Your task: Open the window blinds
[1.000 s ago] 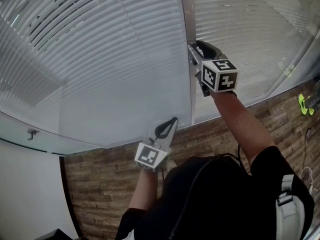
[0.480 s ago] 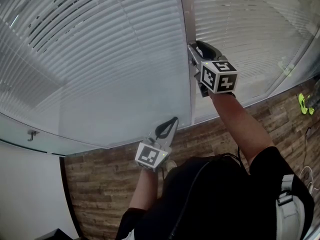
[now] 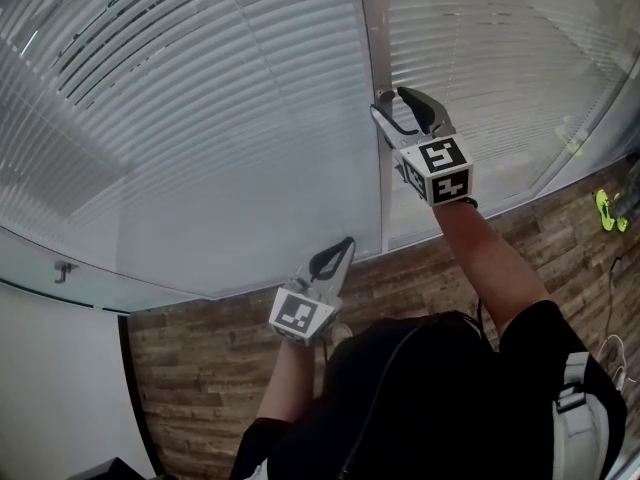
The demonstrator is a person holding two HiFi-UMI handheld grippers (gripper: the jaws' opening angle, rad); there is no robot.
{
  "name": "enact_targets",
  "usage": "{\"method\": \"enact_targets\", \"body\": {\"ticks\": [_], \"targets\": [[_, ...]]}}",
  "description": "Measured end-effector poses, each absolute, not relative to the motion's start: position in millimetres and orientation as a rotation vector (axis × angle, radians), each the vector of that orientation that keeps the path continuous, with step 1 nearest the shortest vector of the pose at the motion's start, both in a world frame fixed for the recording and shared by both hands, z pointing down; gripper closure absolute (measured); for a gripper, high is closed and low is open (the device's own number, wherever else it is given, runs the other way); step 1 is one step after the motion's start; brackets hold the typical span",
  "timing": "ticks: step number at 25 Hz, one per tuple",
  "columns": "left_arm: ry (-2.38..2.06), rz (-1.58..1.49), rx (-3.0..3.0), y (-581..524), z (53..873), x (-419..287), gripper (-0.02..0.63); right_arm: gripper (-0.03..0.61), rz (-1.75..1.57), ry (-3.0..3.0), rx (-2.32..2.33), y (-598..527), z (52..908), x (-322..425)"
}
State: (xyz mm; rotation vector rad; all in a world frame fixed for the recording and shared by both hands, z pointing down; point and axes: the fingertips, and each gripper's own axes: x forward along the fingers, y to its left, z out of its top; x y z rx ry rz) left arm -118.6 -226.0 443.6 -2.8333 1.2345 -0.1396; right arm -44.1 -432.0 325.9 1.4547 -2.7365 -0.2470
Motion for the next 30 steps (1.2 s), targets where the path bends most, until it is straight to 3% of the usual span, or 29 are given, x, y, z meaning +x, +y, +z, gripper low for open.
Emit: {"method": "enact_targets", "body": {"ticks": [9,14,19,21,30], "targets": [[1.229,-0.155,-2.85,-226.2,444.8,-116.9,0.609,0.314,-1.006,-2.146,1.207,-423.2,323.7,-55.0],[1.225,-0.154,-2.857,-225.9,445.0,-113.7,0.609,0.319,-1.246,-1.834,1.058,-431.6,330.4,-58.6],[1.237,-0.149,-2.844,-226.8,444.6,-117.8,0.609,0.35,-1.27,-1.793,1.018,-434.8,331.2,-61.2],[1.237,-0.133,-2.835,-226.7,446.3,-118.6,0.609,0.445,-1.263,-1.788,1.02,-435.2,331.7,-60.2],[1.252,-0.15,-2.83,-223.4,444.2,-122.8,0.609,0.448,-1.198,-1.854,1.061,-435.9,329.1,-60.9]]}}
